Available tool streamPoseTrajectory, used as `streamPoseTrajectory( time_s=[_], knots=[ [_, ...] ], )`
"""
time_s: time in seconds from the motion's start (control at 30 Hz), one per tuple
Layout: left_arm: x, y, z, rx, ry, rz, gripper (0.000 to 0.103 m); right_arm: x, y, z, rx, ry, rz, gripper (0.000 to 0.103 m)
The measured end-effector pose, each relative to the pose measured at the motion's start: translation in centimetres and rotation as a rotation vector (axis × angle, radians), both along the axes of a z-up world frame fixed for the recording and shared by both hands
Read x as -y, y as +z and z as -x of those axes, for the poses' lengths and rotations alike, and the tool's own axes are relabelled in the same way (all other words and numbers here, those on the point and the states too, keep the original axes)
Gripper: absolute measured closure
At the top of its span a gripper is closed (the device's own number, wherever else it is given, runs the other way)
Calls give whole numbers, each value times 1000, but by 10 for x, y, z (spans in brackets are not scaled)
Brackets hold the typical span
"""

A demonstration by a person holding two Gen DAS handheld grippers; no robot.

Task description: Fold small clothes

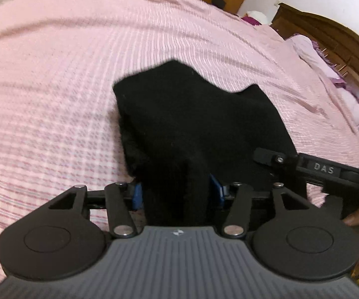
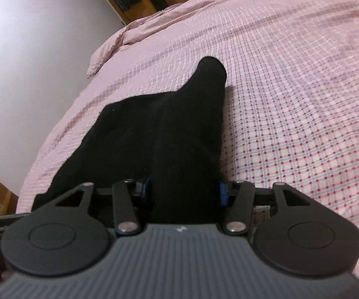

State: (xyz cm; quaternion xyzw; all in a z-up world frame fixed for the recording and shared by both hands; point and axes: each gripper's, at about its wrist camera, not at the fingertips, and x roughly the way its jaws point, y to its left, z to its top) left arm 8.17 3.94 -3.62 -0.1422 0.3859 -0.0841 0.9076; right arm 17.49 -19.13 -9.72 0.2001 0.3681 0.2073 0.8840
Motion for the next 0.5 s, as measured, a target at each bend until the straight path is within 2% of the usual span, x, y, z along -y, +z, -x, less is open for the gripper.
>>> streamPoseTrajectory(
  time_s=[0.13, 0.27, 0.3, 0.4, 0.43, 0.5],
  knots=[
    [-6, 16, 15, 66, 48, -85, 43, 2, 22, 26, 70, -27, 82, 50],
    [-10, 11, 10, 54, 74, -111, 41, 5, 36, 54, 149, -47, 154, 51],
    [-8, 8, 9, 48, 74, -124, 41, 4, 36, 57, 148, -44, 169, 51],
    [-5, -6, -3, 35, 83, -173, 28, 0, 22, 55, 95, -32, 231, 52],
    [-5, -11, -8, 32, 94, -180, 24, 0, 17, 54, 83, -33, 225, 52],
    [-9, -16, -11, 24, 103, -174, 23, 0, 6, 49, 66, -30, 193, 52]
  ],
)
